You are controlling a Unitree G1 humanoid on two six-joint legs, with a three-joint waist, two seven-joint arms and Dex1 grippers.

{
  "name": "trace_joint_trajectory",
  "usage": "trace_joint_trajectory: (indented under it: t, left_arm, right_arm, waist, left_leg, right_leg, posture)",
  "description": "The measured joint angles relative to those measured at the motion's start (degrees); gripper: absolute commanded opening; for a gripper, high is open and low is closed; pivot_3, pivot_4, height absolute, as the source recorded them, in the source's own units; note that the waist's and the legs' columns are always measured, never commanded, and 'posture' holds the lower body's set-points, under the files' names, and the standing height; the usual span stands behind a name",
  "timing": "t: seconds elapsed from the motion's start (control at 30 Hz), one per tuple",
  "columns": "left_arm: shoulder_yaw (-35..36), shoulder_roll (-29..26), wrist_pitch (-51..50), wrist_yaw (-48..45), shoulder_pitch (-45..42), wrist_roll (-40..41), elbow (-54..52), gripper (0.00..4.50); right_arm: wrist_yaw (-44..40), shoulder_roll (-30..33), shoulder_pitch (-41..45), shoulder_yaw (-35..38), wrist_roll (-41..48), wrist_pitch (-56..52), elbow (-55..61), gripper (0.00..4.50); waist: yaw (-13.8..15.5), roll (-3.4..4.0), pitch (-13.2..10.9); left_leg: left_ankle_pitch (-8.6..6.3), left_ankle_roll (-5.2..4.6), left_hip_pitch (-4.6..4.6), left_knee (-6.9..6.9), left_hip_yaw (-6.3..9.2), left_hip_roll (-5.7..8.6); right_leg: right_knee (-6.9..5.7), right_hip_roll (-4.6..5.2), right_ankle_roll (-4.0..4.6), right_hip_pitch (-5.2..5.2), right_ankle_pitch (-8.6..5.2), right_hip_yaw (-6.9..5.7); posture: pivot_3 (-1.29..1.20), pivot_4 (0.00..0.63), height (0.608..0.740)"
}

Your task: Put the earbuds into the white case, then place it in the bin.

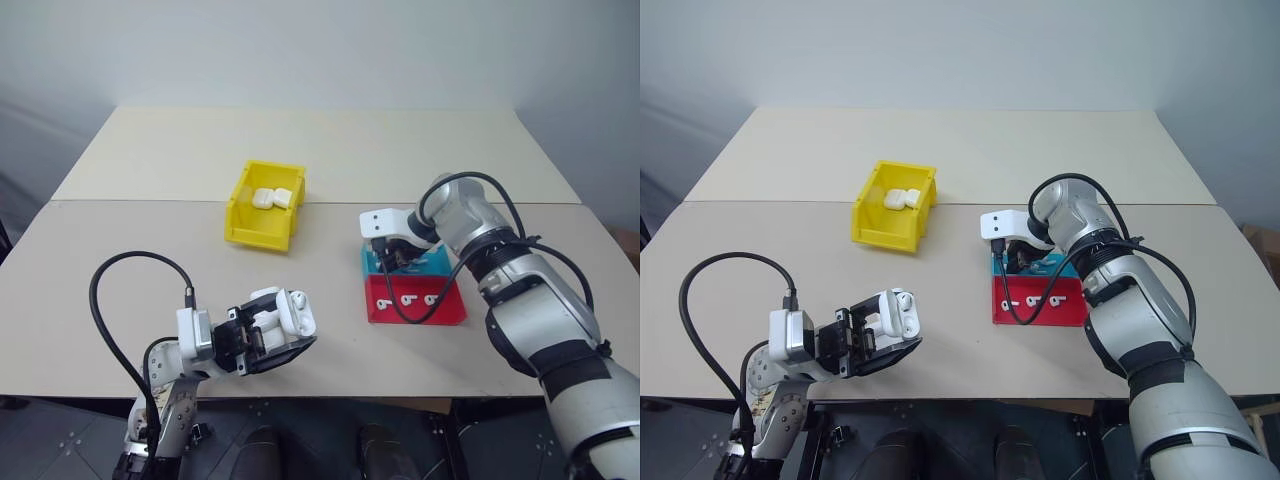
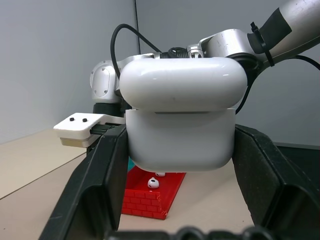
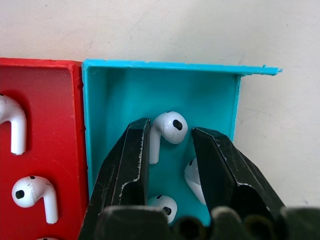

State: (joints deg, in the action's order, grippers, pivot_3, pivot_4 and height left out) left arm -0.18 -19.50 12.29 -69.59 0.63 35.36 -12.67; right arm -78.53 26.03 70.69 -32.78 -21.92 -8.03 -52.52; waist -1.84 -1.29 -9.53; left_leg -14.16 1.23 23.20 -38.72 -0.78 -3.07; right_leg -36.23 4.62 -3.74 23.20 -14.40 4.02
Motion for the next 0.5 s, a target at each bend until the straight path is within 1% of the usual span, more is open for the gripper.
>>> trace_joint_trajectory:
  t: [0.33,0.43,0.5]
  left_arm:
    - [0.00,0.00,0.00,0.16,-0.02,0.00,0.00,2.79]
    - [-0.01,0.00,0.00,0.16,-0.03,0.00,0.00,2.79]
    - [-0.01,0.00,0.00,0.16,-0.05,0.00,0.00,2.79]
  right_arm:
    - [0.36,0.00,-0.11,0.00,-0.32,0.03,0.31,1.72]
    - [0.22,0.00,-0.14,0.00,-0.35,0.05,0.31,1.18]
    - [0.19,0.00,-0.18,0.09,-0.35,0.09,0.48,0.65]
  waist:
    - [-0.20,0.00,0.00]
    - [-0.21,0.00,0.00]
    - [-0.23,0.00,0.00]
  left_leg:
    - [0.00,0.00,0.00,0.00,0.00,0.00]
    - [0.00,0.00,0.00,0.00,0.00,0.00]
    - [0.00,0.00,-0.01,0.00,0.01,0.00]
  right_leg:
    - [0.00,0.00,0.00,0.00,0.00,0.00]
    - [0.00,0.00,0.00,0.00,0.00,0.00]
    - [0.00,0.00,0.00,-0.01,0.00,0.00]
  posture:
    - [0.00,0.150,0.740]
    - [0.00,0.150,0.740]
    - [0.00,0.150,0.740]
